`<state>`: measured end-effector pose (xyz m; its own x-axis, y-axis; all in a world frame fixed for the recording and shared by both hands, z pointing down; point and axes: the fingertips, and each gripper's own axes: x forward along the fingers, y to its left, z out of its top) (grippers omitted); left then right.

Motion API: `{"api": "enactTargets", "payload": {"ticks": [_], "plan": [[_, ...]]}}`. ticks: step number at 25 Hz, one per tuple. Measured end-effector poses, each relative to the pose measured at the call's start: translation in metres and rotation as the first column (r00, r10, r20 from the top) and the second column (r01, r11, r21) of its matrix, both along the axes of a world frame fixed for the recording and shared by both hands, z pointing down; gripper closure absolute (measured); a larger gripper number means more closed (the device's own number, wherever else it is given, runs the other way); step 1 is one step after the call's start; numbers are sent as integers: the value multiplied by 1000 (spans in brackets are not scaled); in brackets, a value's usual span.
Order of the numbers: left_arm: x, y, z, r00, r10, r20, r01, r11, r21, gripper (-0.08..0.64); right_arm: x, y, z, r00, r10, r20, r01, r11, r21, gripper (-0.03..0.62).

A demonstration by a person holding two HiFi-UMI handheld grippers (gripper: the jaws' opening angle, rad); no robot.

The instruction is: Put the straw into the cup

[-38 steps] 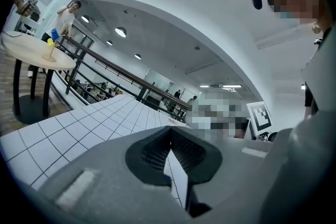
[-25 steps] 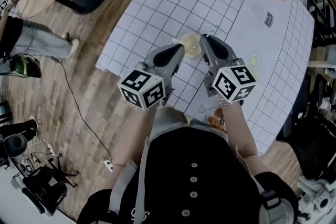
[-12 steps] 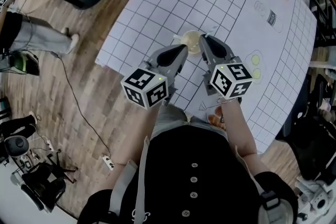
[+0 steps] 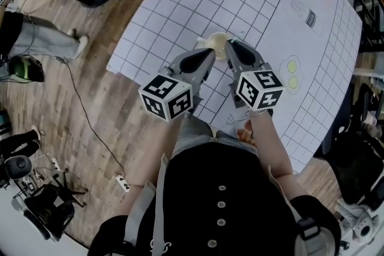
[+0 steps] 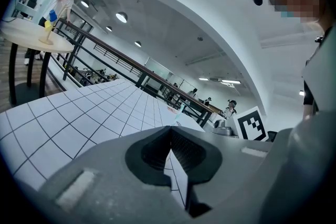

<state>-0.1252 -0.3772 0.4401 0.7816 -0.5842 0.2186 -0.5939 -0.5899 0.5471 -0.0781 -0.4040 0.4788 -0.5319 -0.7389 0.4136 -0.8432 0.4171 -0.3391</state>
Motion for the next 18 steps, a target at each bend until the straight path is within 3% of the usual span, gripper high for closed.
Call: {"api": "enactTargets", "payload": {"ticks": [10,18], "plan": [[-3,2,-1,1000,-5,-10,5,1000,-2,560,7,-5,8,1000,18,-11,-18,1000,-16,528],[-3,2,-1,1000,-6,-19,6,1000,-3,560,17,-9,8,999,45,-16,-45,999,-16,523]]}}
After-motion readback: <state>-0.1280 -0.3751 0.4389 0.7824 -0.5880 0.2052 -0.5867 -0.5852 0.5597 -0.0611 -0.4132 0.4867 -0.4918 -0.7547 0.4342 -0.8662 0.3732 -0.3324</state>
